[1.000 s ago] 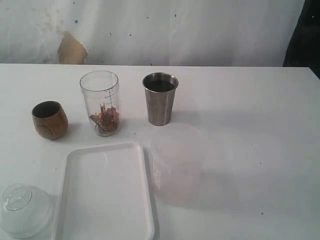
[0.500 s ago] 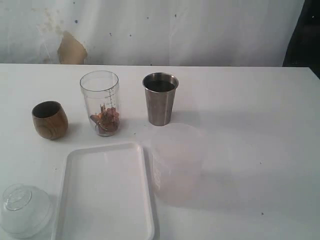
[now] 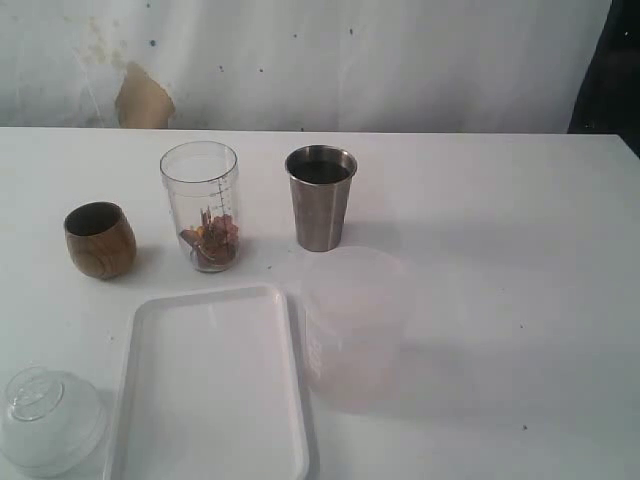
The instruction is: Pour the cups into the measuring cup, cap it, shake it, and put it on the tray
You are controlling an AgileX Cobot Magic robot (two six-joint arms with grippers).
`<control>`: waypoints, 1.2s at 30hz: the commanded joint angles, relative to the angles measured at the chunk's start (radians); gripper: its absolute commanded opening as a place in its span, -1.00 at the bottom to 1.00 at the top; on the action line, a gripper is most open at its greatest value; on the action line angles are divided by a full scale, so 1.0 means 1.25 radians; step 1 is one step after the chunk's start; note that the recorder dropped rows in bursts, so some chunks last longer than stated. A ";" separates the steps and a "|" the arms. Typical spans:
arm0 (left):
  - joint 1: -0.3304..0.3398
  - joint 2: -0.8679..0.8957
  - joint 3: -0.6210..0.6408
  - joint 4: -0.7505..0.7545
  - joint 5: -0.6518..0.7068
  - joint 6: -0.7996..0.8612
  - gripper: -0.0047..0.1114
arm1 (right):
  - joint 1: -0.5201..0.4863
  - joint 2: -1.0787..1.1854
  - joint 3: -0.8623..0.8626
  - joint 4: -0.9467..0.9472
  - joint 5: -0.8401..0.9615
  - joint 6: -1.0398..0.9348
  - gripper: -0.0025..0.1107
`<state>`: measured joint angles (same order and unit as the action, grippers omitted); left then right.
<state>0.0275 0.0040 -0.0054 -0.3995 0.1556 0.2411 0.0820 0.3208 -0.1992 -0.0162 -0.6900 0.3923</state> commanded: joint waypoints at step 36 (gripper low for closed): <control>-0.001 -0.003 0.004 0.000 -0.011 -0.001 -0.92 | -0.178 1.450 -0.821 -1.264 -0.374 0.440 -0.96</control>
<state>0.0275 0.0040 -0.0054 -0.3995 0.1556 0.2411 -0.1377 2.0980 -1.2176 -1.6506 -1.1366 1.0225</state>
